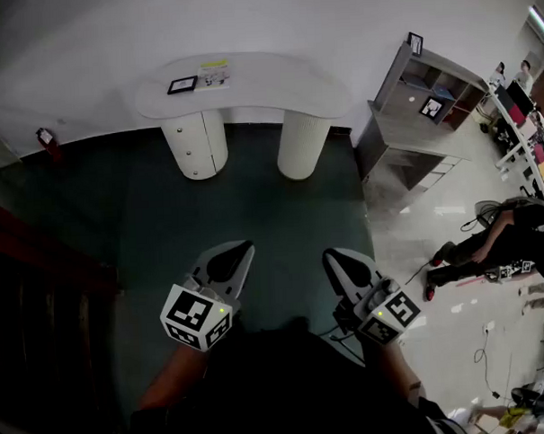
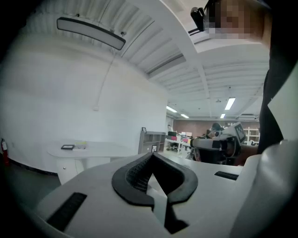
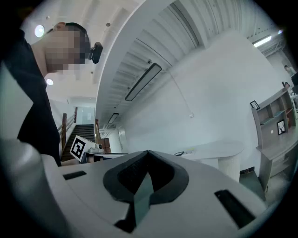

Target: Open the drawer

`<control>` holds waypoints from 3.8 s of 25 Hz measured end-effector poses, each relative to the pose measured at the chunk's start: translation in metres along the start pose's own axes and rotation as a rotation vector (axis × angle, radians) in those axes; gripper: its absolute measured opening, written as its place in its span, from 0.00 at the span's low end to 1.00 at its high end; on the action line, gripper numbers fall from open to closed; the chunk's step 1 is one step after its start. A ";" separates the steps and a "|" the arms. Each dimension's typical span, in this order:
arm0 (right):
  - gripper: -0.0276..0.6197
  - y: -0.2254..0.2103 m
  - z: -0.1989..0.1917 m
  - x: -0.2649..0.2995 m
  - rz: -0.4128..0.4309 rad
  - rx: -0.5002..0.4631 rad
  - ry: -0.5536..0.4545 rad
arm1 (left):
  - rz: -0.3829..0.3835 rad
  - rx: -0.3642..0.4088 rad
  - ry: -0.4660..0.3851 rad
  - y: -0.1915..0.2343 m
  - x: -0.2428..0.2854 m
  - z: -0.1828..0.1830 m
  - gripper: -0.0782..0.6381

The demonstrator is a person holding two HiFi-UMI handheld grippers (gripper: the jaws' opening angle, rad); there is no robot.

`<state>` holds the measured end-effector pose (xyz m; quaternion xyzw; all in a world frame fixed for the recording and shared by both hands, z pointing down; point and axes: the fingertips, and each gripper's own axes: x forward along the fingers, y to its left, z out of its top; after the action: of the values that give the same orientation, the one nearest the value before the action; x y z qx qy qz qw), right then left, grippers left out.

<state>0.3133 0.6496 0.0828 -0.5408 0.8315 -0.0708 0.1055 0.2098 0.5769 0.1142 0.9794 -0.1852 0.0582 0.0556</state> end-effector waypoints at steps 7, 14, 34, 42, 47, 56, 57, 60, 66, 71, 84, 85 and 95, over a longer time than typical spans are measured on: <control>0.07 0.005 -0.002 0.012 -0.001 0.009 0.016 | 0.000 -0.010 -0.001 0.009 -0.003 0.000 0.12; 0.07 0.023 -0.008 0.034 0.042 0.002 0.030 | 0.022 -0.019 -0.015 0.029 -0.022 -0.001 0.12; 0.07 0.164 -0.083 0.231 0.391 0.022 0.153 | 0.310 -0.101 -0.026 0.186 -0.198 -0.043 0.12; 0.07 0.174 -0.097 0.303 0.472 0.053 0.197 | 0.379 -0.148 -0.026 0.251 -0.215 -0.043 0.12; 0.07 0.150 -0.108 0.365 0.484 0.082 0.214 | 0.382 -0.163 0.000 0.305 -0.200 -0.041 0.12; 0.07 0.142 -0.123 0.527 0.584 0.125 0.246 | 0.463 -0.174 0.044 0.459 -0.201 -0.027 0.12; 0.07 0.142 -0.125 0.537 0.594 0.125 0.247 | 0.462 -0.178 0.042 0.470 -0.199 -0.027 0.12; 0.07 0.139 -0.131 0.565 0.597 0.121 0.255 | 0.456 -0.180 0.033 0.500 -0.195 -0.024 0.12; 0.07 0.110 -0.121 0.605 0.519 0.141 0.231 | 0.368 -0.194 0.056 0.547 -0.162 -0.012 0.12; 0.07 0.085 -0.122 0.643 0.435 0.185 0.239 | 0.260 -0.190 0.096 0.591 -0.123 0.000 0.12; 0.07 0.014 -0.118 0.796 0.121 0.221 0.147 | -0.061 -0.104 0.193 0.766 -0.037 0.011 0.12; 0.07 0.009 -0.120 0.801 0.105 0.229 0.135 | -0.075 -0.098 0.202 0.774 -0.029 0.009 0.12; 0.07 -0.077 -0.148 0.805 -0.005 0.257 0.168 | -0.142 -0.091 0.264 0.802 0.054 -0.013 0.12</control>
<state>0.0285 -0.1170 0.1639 -0.5170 0.8202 -0.2218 0.1039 -0.0375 -0.1827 0.2047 0.9703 -0.1092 0.1742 0.1276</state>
